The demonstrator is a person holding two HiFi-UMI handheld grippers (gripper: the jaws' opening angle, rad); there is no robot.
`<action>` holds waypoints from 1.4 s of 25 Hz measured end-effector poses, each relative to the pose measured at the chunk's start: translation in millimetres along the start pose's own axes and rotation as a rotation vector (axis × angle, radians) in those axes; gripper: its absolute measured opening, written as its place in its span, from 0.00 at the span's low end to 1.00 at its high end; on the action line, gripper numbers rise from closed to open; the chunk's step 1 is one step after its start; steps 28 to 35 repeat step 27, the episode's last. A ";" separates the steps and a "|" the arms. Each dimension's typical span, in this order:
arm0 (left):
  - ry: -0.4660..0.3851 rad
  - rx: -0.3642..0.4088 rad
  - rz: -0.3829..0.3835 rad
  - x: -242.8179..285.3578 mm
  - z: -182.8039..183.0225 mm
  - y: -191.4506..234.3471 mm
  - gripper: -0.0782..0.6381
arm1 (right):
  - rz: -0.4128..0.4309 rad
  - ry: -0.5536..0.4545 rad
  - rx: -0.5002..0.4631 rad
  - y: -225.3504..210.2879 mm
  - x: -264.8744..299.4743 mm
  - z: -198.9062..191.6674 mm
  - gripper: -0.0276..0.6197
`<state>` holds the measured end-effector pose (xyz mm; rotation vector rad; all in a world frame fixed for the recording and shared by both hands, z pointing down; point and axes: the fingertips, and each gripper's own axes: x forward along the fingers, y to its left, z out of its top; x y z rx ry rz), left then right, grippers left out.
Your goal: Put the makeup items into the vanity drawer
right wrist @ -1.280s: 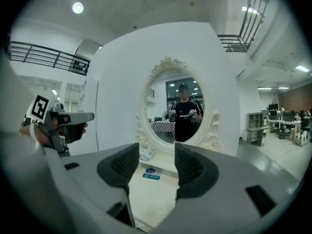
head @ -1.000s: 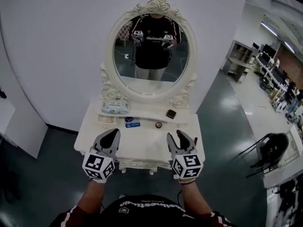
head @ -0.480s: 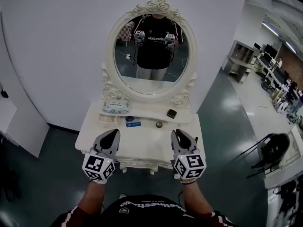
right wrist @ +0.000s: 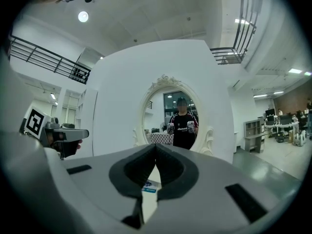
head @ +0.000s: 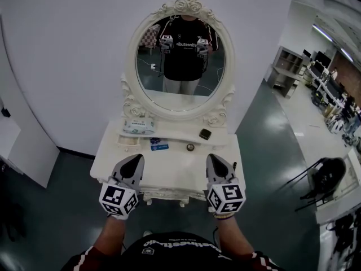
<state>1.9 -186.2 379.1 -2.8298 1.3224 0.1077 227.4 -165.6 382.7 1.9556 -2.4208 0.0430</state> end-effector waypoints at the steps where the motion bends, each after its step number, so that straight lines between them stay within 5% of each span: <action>1: 0.000 -0.002 -0.001 -0.5 0.1 -0.9 0.12 | -0.004 0.001 -0.003 -0.2 -0.8 0.2 0.05; 35: -0.002 -0.006 -0.019 -6.7 2.3 1.3 0.12 | 0.002 0.012 -0.013 13.2 -1.5 2.7 0.04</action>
